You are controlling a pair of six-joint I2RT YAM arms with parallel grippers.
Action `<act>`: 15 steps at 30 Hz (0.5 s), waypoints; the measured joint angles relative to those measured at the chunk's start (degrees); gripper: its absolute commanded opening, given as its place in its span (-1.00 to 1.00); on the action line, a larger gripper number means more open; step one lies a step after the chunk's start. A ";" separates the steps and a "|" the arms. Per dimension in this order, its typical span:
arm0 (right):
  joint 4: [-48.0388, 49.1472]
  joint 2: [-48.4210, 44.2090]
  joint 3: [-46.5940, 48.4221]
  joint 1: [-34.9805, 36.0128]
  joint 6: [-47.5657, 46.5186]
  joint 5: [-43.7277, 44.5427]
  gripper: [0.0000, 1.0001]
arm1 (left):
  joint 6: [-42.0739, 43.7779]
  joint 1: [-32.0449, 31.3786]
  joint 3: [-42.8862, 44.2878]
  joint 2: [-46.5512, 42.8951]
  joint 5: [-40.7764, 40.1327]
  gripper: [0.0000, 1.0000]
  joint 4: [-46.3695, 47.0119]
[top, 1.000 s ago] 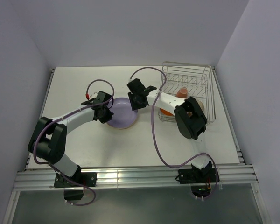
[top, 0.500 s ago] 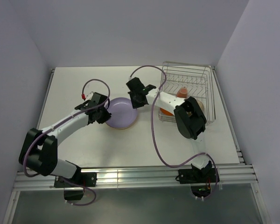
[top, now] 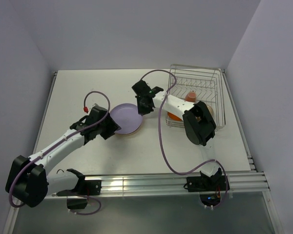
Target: Load the mixed dishes into the dish rack
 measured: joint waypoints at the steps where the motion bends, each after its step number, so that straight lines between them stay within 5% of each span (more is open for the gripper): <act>1: -0.13 -0.02 0.00 0.00 0.63 -0.44 -1.00 | -0.37 -0.61 -0.48 0.00 0.24 0.06 0.46; 15: -0.74 -3.87 -2.27 0.00 5.77 -6.93 -1.00 | -4.39 -5.81 -4.70 0.48 1.05 0.09 4.13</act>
